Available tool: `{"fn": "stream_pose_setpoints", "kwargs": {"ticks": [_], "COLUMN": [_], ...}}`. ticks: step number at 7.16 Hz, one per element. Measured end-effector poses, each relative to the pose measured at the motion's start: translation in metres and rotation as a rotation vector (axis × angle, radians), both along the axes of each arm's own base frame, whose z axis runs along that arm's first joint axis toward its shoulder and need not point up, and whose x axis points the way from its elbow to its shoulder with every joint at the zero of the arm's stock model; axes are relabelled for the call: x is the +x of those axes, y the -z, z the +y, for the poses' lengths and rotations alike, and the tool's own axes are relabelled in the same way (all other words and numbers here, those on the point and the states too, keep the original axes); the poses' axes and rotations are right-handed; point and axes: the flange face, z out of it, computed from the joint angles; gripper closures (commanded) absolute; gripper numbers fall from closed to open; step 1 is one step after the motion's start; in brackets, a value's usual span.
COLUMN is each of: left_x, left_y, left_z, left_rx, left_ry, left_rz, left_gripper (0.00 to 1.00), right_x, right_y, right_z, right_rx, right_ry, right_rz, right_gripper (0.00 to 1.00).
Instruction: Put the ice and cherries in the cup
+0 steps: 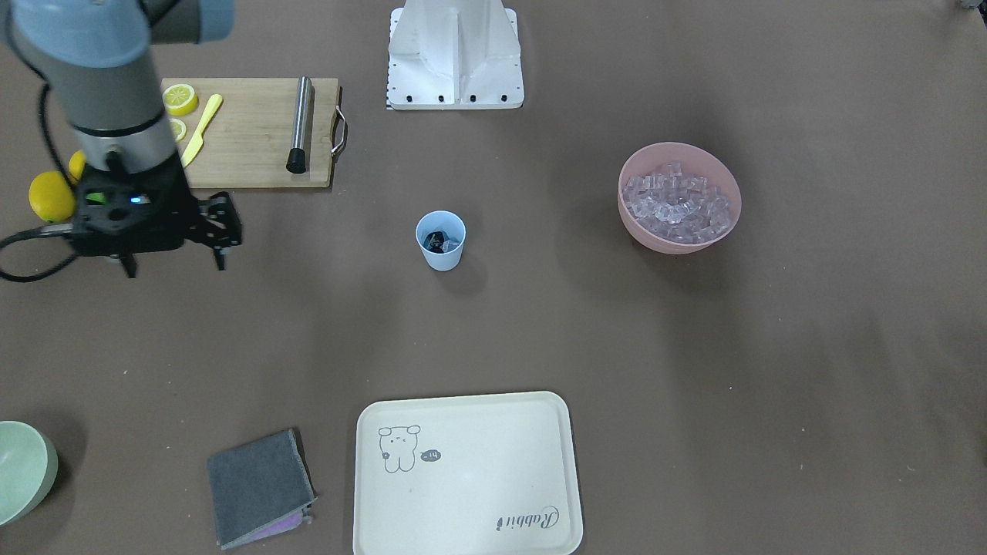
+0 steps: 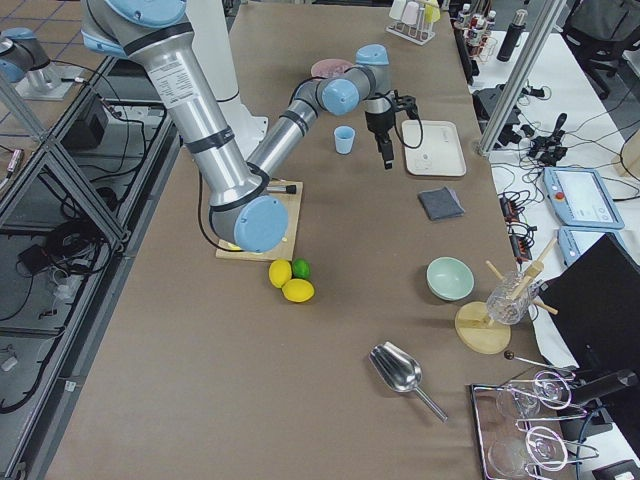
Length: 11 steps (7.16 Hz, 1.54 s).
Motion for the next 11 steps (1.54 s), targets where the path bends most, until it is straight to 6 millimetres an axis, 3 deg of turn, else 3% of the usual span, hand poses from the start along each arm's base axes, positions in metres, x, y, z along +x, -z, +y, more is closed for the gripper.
{"fn": "stream_pose_setpoints", "kwargs": {"ticks": [1,3,6,7,8,11], "left_x": [-0.006,-0.015,-0.017,-0.017,-0.018,-0.018], "left_y": [-0.003,0.004,0.012,0.015,0.018,0.026], "left_z": [0.003,0.004,0.001,0.001,0.001,0.005], "left_rx": [-0.006,-0.019,-0.010,-0.004,0.002,0.016], "left_ry": [-0.033,-0.060,-0.064,-0.063,-0.063,-0.057], "left_rz": [-0.032,-0.056,-0.060,-0.060,-0.060,-0.056], "left_gripper": [0.02,0.02,0.02,0.02,0.02,0.02], "right_x": [0.061,0.172,0.290,0.315,0.326,0.327], "right_y": [-0.036,-0.133,-0.288,-0.313,-0.323,-0.325], "right_z": [-0.007,0.012,0.061,0.075,0.084,0.089], "right_rx": [-0.023,-0.108,-0.272,-0.276,-0.271,-0.263], "right_ry": [0.044,0.105,0.072,0.064,0.064,0.069], "right_rz": [-0.005,-0.045,0.000,-0.006,-0.019,-0.080], "right_gripper": [0.00,0.00,0.00,0.00,0.00,0.00]}}
